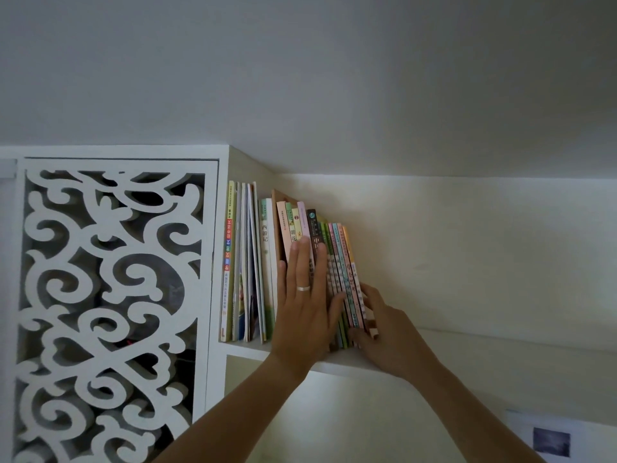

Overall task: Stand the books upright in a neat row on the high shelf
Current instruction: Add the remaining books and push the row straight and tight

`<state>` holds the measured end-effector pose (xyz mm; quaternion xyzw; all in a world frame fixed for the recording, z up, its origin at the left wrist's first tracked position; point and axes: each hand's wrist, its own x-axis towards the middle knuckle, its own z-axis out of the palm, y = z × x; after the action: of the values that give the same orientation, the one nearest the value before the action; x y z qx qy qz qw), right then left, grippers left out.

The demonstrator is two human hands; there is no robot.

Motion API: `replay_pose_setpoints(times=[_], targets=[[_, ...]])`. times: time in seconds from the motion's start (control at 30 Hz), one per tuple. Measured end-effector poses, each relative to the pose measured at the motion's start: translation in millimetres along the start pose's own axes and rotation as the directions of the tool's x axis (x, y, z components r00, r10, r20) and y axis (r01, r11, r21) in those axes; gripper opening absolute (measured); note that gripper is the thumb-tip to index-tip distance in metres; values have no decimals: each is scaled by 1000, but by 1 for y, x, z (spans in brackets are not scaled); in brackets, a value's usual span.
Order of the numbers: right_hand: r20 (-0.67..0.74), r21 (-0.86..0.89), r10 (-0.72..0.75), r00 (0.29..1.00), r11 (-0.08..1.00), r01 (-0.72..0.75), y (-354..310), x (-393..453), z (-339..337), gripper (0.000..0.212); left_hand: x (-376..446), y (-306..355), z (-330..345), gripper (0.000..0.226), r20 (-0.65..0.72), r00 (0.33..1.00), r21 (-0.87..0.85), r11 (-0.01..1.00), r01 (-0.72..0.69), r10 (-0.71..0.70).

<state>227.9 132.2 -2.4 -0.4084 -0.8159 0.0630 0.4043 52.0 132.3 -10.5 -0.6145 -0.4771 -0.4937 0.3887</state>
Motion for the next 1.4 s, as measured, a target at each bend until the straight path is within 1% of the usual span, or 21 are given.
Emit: replay_pose_setpoints(times=[0.03,0.13,0.23,0.37,0.43,0.5,0.53,0.57,0.6,0.63,0.67,0.7,0.77,0.83,0.97,1.13,1.2,1.27,1.33,1.37,1.4], targets=[[1,12,9,1000,1000,-9,-1,0,1,75,0,1,0,73,6,1000,-3,1000,-8,8],[4,123,68,998,990,-68,-2,5,3,79,-1,1,0,68,-10,1000,-40,999,9,-10],[-51,82,66,997,995,-62,-5,8,5,73,-3,0,1,69,-35,999,-78,997,25,-27],[-142,-11,89,986,996,-91,-10,9,14,70,-4,-2,1,70,-3,1000,-64,998,5,-5],[-139,-18,91,986,995,-94,-9,9,15,71,-4,-6,-2,70,28,999,-85,996,-29,31],[-94,45,89,992,995,-85,-9,10,15,70,-5,-19,-10,68,59,994,-120,989,-89,97],[-71,83,100,992,992,-94,-11,9,14,73,-5,-28,-14,65,69,987,-138,981,-135,146],[-59,95,116,992,989,-110,-13,8,14,80,-5,-36,-17,63,74,978,-151,971,-184,197],[-61,79,124,990,990,-119,-14,9,15,93,-5,-42,-18,62,70,969,-156,962,-224,237],[-60,29,132,989,991,-130,-15,10,17,106,-5,-46,-19,61,54,965,-154,957,-245,256],[-55,-25,131,990,991,-132,-15,11,20,116,-7,-46,-18,61,28,969,-151,959,-240,247],[-50,-57,128,991,990,-130,-15,11,21,121,-9,-45,-16,62,-2,977,-148,966,-211,214],[-56,-41,124,991,991,-127,-19,10,19,120,-14,-43,-14,65,-42,992,-146,981,-125,120],[-84,10,134,987,991,-133,-22,5,13,116,-17,-44,-15,64,-41,997,-161,984,-77,72],[-120,102,175,977,981,-163,-16,1,6,110,-17,-44,-17,62,-36,998,-162,985,-63,58],[-96,58,113,989,992,-108,-16,2,12,96,-19,-47,-19,65,9,998,-154,986,-63,65],[-91,26,71,993,997,-69,-19,2,14,98,-18,-47,-21,65,31,998,-161,985,-56,61],[-101,69,71,992,996,-64,-26,3,19,110,-18,-46,-22,63,37,996,-174,982,-70,77],[-142,107,108,984,990,-93,-32,5,27,137,-18,-45,-23,63,31,994,-200,975,-93,101],[-165,95,141,976,987,-126,-34,7,31,148,-18,-45,-24,63,21,995,-233,968,-94,101],[-187,77,166,968,985,-154,-35,8,35,153,-18,-46,-25,61,6,995,-274,957,-91,96]])
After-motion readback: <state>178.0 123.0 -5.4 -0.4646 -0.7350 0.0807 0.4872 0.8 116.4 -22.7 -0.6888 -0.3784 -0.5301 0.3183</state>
